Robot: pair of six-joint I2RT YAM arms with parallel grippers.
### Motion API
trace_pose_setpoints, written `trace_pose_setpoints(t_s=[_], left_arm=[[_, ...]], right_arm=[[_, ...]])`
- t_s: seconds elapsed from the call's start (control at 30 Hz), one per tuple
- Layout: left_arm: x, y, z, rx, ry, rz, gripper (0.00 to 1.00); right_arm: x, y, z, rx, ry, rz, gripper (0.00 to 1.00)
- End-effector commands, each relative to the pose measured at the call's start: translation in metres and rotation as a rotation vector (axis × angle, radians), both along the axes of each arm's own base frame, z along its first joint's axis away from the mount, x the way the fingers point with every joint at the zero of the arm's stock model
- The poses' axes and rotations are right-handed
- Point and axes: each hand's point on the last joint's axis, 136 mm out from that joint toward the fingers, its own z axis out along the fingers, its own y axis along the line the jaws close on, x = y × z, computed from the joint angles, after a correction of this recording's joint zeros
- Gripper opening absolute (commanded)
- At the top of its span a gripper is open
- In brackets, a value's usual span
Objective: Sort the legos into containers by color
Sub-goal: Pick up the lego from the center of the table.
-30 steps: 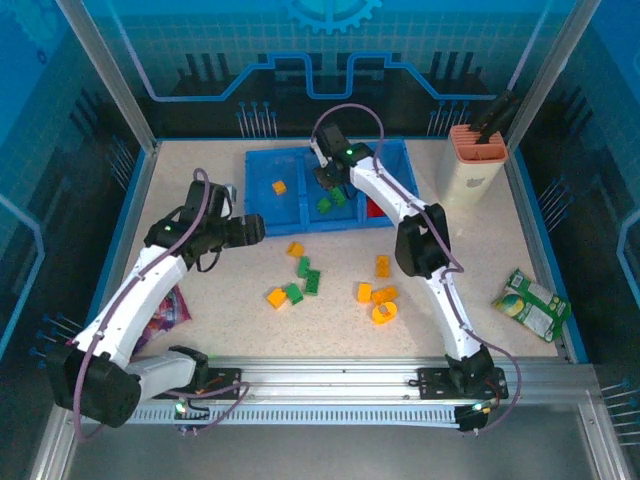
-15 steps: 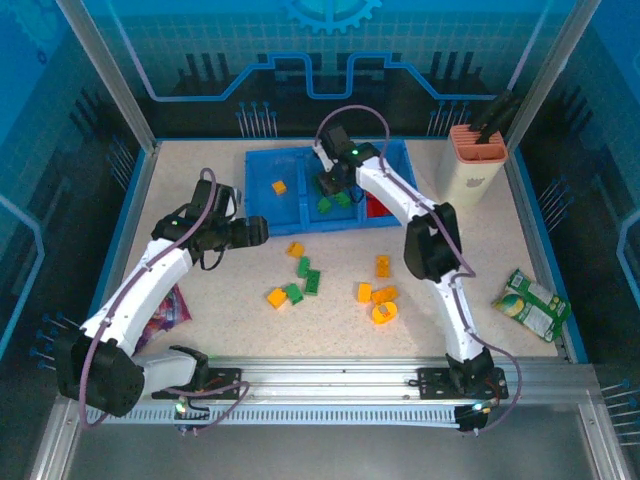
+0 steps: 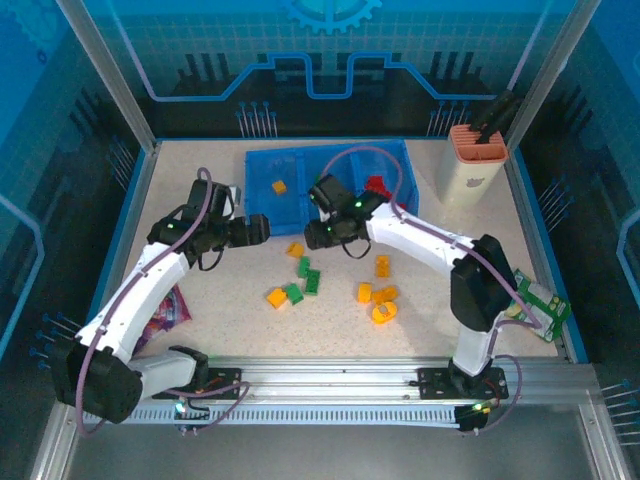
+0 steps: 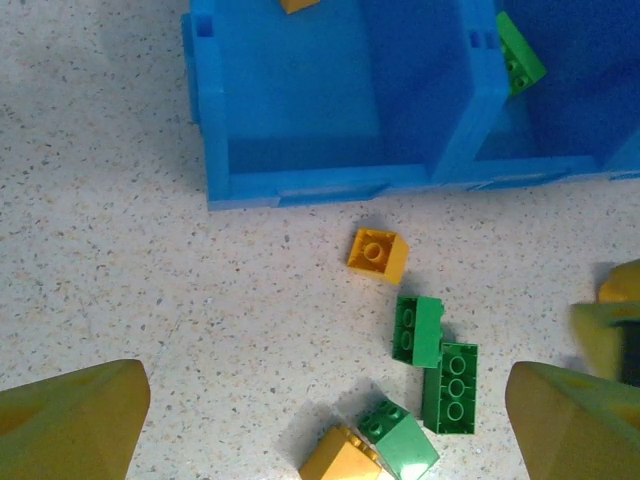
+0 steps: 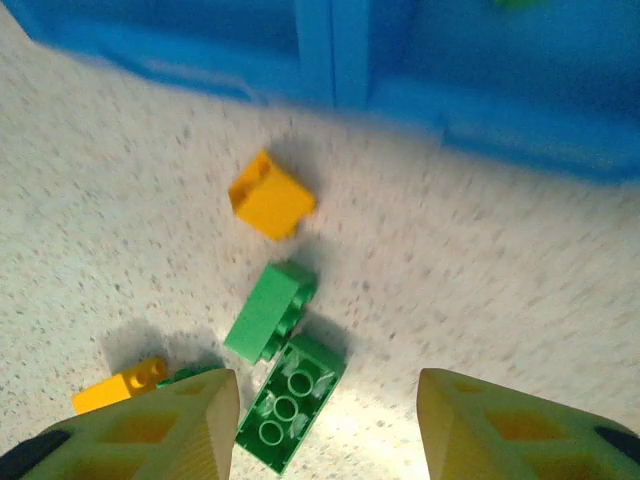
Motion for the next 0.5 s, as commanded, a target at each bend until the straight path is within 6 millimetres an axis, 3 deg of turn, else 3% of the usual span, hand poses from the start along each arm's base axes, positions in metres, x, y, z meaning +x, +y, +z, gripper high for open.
trace_pose_setpoints(t_s=[0.0, 0.23, 0.47], left_arm=[[-0.001, -0.002, 0.004, -0.020, -0.029, -0.026, 0.93], [-0.002, -0.001, 0.006, -0.022, -0.043, -0.023, 0.95], [-0.004, 0.002, 0.007, -0.008, -0.047, -0.012, 0.96]], right_arm=[[-0.009, 0.027, -0.025, 0.078, 0.094, -0.053, 0.50], [0.000, 0.054, -0.055, 0.104, 0.140, -0.028, 0.51], [-0.008, 0.051, -0.085, -0.052, 0.182, 0.024, 0.52]])
